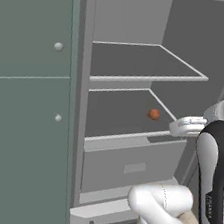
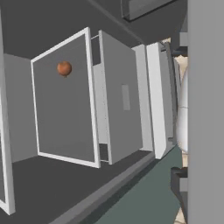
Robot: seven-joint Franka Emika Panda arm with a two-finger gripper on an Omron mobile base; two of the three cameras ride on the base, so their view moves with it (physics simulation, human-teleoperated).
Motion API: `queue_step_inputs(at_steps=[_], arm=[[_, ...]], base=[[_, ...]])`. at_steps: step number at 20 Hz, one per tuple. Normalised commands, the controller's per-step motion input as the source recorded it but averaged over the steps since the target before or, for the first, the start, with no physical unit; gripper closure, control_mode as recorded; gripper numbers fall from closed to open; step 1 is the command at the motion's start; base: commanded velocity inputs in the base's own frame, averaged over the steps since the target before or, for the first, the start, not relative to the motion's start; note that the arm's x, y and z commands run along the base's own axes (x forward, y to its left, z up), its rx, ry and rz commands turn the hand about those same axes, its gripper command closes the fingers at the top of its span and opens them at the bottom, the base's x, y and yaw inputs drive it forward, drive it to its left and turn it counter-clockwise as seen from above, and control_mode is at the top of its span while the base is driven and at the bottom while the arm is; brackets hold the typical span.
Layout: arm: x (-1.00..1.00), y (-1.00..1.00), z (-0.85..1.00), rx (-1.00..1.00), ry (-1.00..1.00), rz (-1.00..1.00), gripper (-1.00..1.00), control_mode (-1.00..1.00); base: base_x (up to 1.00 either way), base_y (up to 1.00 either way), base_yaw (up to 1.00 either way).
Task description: Open the fridge, remove the pear, onion, and shrimp, and place them on any counter.
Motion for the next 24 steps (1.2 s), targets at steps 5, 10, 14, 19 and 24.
queue_step_inputs(at_steps=[5, 10, 14, 19, 24], arm=[[0.0, 0.0, 0.0, 0.0, 0.0, 0.0, -1.0, 1.0], [0.07, -0.07, -0.14, 0.02, 0.01, 0.0, -1.0, -1.0], [0.3, -0.03, -0.45, 0.05, 0.0, -0.02, -1.0, -1.0], [0.05, -0.11, -0.46, 0.03, -0.02, -0.05, -1.0, -1.0], [0.0, -0.13, -0.55, 0.05, -0.01, -0.05, -1.0, -1.0]], base=[[0.65, 0.0, 0.0], [0.0, 0.0, 0.0], [0.0, 0.0, 0.0], [0.0, 0.0, 0.0], [0.0, 0.0, 0.0]])
